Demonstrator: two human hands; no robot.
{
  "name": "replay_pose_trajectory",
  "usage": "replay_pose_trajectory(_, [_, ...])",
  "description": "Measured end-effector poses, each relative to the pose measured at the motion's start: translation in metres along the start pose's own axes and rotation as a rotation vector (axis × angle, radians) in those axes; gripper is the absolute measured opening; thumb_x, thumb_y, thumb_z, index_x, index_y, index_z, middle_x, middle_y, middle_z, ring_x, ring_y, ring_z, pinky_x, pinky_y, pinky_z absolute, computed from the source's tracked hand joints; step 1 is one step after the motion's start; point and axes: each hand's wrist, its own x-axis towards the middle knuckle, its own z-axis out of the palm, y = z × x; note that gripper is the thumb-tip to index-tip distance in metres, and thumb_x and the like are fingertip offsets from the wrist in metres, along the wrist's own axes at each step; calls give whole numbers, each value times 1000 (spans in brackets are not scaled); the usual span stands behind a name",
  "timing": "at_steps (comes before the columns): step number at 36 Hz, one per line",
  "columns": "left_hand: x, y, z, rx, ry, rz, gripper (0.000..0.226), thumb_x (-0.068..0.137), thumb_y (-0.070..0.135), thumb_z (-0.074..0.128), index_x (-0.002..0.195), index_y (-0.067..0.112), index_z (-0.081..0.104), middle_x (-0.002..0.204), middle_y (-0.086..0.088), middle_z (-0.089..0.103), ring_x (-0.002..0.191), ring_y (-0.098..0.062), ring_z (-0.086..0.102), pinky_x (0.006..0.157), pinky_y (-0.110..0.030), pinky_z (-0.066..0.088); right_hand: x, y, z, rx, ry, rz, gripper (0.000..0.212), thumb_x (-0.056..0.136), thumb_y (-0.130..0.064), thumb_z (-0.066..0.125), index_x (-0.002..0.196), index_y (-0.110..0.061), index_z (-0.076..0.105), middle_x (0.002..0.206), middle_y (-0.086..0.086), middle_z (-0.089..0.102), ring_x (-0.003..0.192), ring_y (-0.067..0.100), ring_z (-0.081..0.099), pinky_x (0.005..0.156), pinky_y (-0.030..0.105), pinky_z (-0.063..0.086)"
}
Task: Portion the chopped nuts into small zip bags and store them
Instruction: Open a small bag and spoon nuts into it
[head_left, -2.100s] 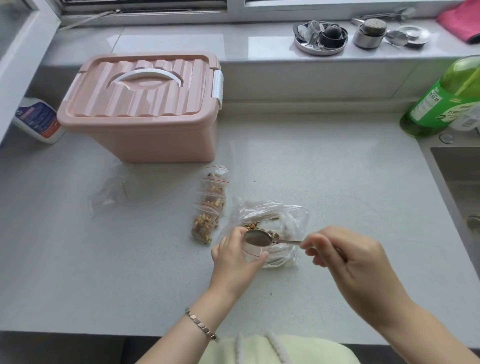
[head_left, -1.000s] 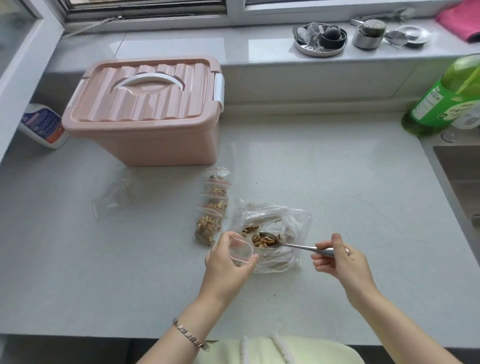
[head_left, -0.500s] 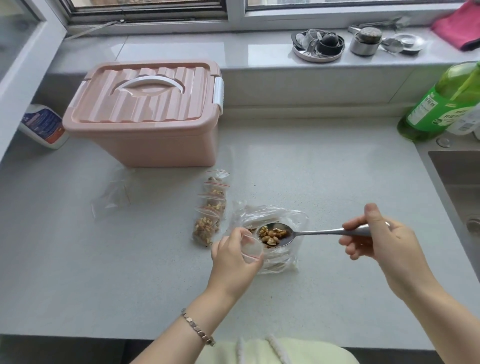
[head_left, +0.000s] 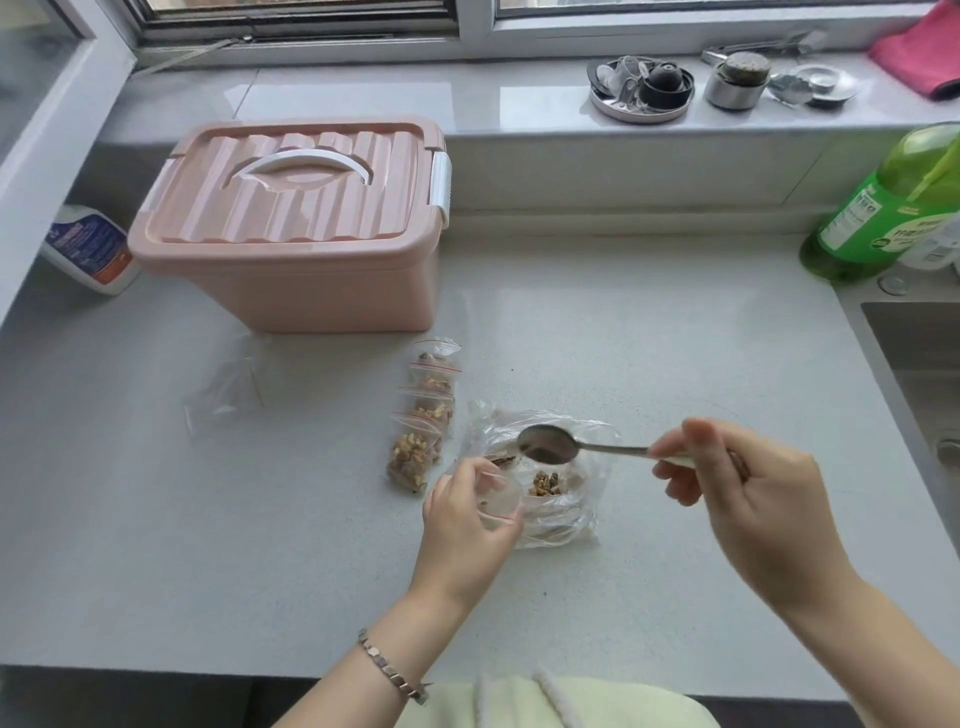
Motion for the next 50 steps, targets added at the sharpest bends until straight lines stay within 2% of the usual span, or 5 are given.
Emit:
replay_pose_trajectory(7, [-8, -10, -7, -87, 16, -31, 34, 75, 23, 72, 91, 35, 44, 95, 6, 58, 95, -7, 54, 77, -15, 45, -15, 56, 16, -6, -13, 240, 59, 72, -83, 33, 69, -32, 62, 57, 0, 63, 57, 9, 62, 54, 15, 48])
replay_pose_trajectory(15, [-11, -19, -4, -93, -62, -87, 33, 77, 22, 72, 91, 36, 45, 94, 7, 59, 91, -10, 57, 79, -26, 50, -29, 82, 29, -135, -164, 195, 43, 82, -74, 26, 71, -43, 53, 67, -13, 60, 71, 7, 60, 61, 25, 47])
replay_pose_trajectory(25, [-9, -24, -3, -109, -86, -127, 33, 77, 19, 72, 91, 34, 47, 97, 7, 58, 97, -6, 54, 81, -25, 49, -25, 88, 40, 126, -188, 598, 36, 94, -27, 44, 70, -12, 65, 59, 6, 64, 52, 16, 62, 53, 23, 52])
replay_pose_trajectory(34, [-9, -22, -5, -106, -88, -140, 32, 77, 19, 71, 92, 34, 47, 96, 8, 59, 98, -8, 55, 82, -29, 51, -33, 91, 56, 401, -78, 936, 40, 98, -27, 38, 78, -1, 61, 60, 13, 64, 45, 14, 61, 47, 20, 53])
replay_pose_trajectory(50, [-2, -8, -3, -36, -32, -76, 31, 75, 27, 70, 91, 38, 46, 93, 13, 59, 97, -14, 54, 89, -43, 46, -15, 55, -2, 432, 87, 768, 58, 76, -59, 50, 76, -2, 61, 56, 12, 64, 43, 11, 59, 44, 18, 50])
